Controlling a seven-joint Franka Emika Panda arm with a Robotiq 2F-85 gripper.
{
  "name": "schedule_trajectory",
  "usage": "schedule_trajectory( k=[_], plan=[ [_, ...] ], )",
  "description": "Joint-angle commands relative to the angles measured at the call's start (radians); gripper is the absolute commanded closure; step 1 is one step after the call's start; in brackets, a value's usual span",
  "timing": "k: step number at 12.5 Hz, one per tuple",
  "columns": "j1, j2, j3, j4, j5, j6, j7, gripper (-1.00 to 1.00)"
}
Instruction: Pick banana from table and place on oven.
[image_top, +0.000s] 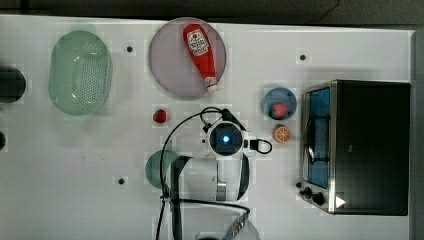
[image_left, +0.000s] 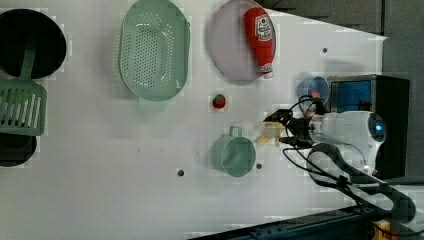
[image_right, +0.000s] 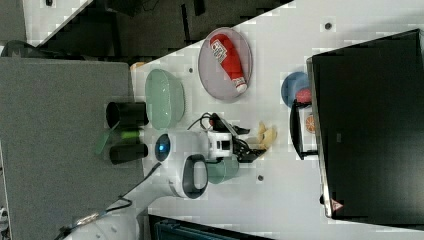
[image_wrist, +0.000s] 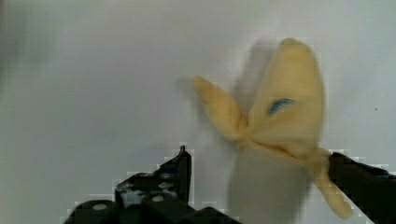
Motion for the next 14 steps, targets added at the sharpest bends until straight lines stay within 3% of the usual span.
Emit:
schedule_trajectory(
  k=[1, 5, 8, 10, 14],
  plan=[
    [-0.002, -0.006, -0.011, 0.005, 0.014, 0.031, 0.03, -0.43],
    [0.001, -0.004, -0.009, 0.007, 0.014, 0.057, 0.03, 0.48],
    [0.003, -0.048, -0.008, 0.023, 0.014, 0.056, 0.034, 0.48],
    [0.003, -0.147, -0.007, 0.046, 0.014, 0.015, 0.035, 0.48],
    [0.001, -0.434, -0.012, 0.101, 0.015, -0.299, 0.035, 0.48]
  ],
)
